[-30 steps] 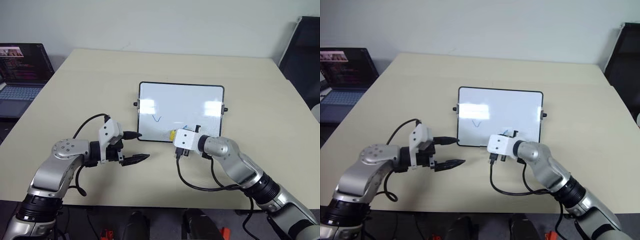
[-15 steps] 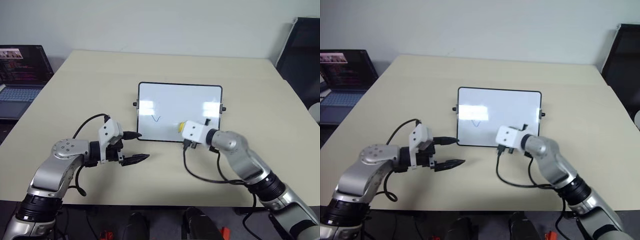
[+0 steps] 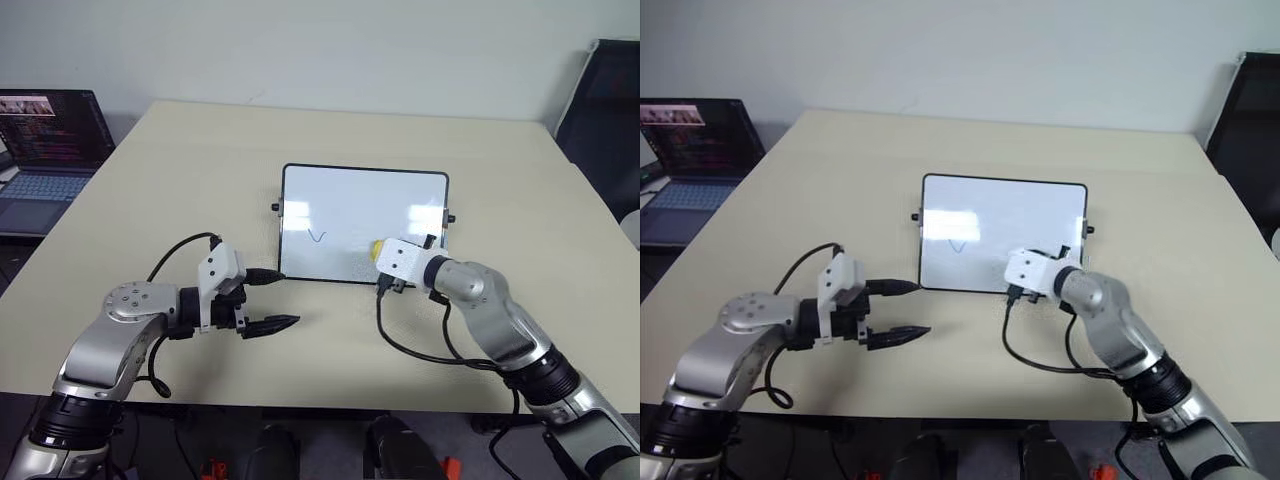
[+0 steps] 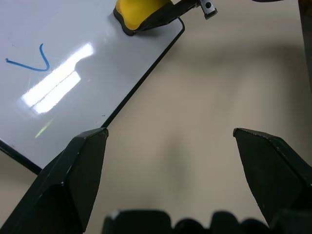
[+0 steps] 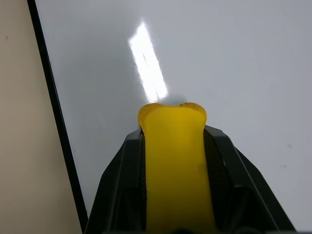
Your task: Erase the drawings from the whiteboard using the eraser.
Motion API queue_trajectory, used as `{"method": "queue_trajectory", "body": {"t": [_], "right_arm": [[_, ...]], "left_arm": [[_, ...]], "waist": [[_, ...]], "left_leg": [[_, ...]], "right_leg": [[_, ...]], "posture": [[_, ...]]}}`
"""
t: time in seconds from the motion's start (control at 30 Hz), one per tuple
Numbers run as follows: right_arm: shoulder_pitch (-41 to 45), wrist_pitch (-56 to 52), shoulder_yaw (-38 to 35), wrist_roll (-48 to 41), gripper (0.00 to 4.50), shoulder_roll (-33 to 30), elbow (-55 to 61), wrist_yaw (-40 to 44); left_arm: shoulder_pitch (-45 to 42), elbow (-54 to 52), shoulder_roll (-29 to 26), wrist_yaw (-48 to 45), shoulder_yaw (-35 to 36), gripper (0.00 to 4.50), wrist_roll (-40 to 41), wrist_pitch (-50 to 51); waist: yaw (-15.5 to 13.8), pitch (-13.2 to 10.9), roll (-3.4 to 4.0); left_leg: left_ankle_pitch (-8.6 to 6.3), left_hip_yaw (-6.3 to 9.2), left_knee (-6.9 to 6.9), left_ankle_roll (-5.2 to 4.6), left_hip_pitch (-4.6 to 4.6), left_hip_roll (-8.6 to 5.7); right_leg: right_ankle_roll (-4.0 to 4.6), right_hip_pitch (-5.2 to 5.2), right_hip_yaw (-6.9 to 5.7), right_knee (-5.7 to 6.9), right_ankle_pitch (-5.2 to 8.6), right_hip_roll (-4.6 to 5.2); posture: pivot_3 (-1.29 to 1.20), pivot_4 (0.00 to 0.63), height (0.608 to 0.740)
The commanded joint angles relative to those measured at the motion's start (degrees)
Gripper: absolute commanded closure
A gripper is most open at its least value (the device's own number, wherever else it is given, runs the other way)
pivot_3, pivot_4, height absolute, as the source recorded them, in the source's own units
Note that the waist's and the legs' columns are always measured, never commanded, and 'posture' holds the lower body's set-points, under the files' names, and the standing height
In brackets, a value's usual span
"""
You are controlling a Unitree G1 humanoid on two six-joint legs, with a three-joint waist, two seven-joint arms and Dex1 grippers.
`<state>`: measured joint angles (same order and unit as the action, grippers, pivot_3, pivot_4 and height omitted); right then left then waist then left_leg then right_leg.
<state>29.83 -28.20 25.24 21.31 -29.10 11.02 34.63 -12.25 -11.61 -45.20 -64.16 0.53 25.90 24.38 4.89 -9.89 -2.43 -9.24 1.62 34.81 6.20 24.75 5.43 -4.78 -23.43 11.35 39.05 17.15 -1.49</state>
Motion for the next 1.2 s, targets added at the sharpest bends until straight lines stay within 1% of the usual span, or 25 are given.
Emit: {"method": "queue_trajectory", "body": {"t": [0.03,0.2,0.3,0.4,0.47,0.53,0.7,0.8,0.93,1.2], "right_arm": [[-0.88,-1.28,-0.19,1.34,3.28,-0.05,0.02,0.5],[-1.27,-0.71,5.08,1.51,3.28,3.79,1.26,2.71],[-1.36,-1.24,5.62,2.32,3.28,5.59,1.13,2.22],[-1.19,-1.69,3.02,1.99,3.28,5.84,1.7,0.95],[-2.29,-3.04,-2.45,-2.48,3.28,6.5,4.63,1.4],[-3.37,-3.55,-5.82,-6.12,3.28,7.0,7.12,2.43],[-5.12,-6.8,-10.55,-15.32,3.28,7.54,14.71,7.14],[-5.36,-8.13,-11.15,-18.81,3.28,7.41,17.6,8.2],[-6.72,-9.18,-9.93,-20.95,3.28,6.04,19.64,9.03],[-6.51,-7.91,-9.61,-22.72,3.28,5.7,17.58,8.54]], "left_arm": [[-0.28,-1.73,-0.41,-0.43,1.68,0.0,0.8,-1.33],[-0.01,-0.24,-0.26,-0.83,1.83,0.0,0.43,-2.67],[0.39,0.55,-0.06,-0.53,2.16,0.0,0.36,-3.32],[0.73,1.22,0.84,1.47,3.25,0.0,0.17,-4.13],[0.74,1.2,1.79,4.11,5.54,0.0,0.93,-3.54],[1.43,1.02,1.99,5.22,6.68,0.0,0.96,-3.36],[4.22,-0.06,1.54,6.8,9.6,0.0,1.82,-1.82],[4.24,0.26,0.68,7.52,10.6,0.0,1.6,-1.45],[4.35,-0.82,0.31,8.32,12.14,0.0,2.54,0.17],[6.9,-5.8,0.61,11.13,14.15,0.0,4.01,3.89]], "waist": [[0.07,0.0,0.0],[0.38,0.02,-0.03],[0.48,0.01,-0.02],[0.28,0.01,-0.02],[0.2,0.0,-0.01],[0.02,0.0,-0.03],[0.14,-0.01,-0.02],[0.2,-0.01,-0.02],[0.17,-0.01,-0.02],[0.22,-0.01,-0.02]], "left_leg": [[0.0,0.0,0.0,0.0,0.0,0.0],[0.0,0.0,-0.08,-0.01,0.0,0.01],[0.0,-0.01,-0.23,0.0,0.01,0.02],[0.0,-0.02,-0.26,0.0,0.06,0.02],[0.0,-0.02,-0.26,0.0,0.06,0.02],[0.0,-0.01,-0.25,0.0,0.06,0.02],[0.0,-0.03,-0.51,0.0,0.06,0.02],[0.0,-0.02,-0.66,0.0,0.06,0.05],[0.0,-0.03,-0.71,0.0,0.06,0.04],[0.0,-0.04,-0.73,0.0,0.06,0.05]], "right_leg": [[0.0,0.01,0.0,0.0,0.0,0.0],[0.0,0.12,-0.01,0.02,-0.02,0.0],[0.0,0.08,-0.02,0.02,-0.02,-0.02],[0.0,0.02,-0.01,-0.02,-0.02,-0.01],[0.01,0.01,-0.02,-0.01,-0.02,-0.01],[0.01,0.02,-0.03,0.0,-0.02,-0.01],[0.03,-0.06,-0.02,-0.04,0.01,-0.01],[0.09,-0.13,-0.06,-0.04,0.05,-0.03],[0.11,-0.13,-0.06,-0.08,0.07,-0.02],[0.12,-0.15,-0.05,-0.07,0.08,-0.02]], "posture": [[0.0,0.15,0.74],[0.0,0.15,0.74],[0.0,0.15,0.74],[0.0,0.15,0.74],[0.0,0.15,0.74],[0.0,0.15,0.74],[0.0,0.15,0.74],[0.0,0.15,0.74],[0.0,0.15,0.74],[0.0,0.15,0.74]]}}
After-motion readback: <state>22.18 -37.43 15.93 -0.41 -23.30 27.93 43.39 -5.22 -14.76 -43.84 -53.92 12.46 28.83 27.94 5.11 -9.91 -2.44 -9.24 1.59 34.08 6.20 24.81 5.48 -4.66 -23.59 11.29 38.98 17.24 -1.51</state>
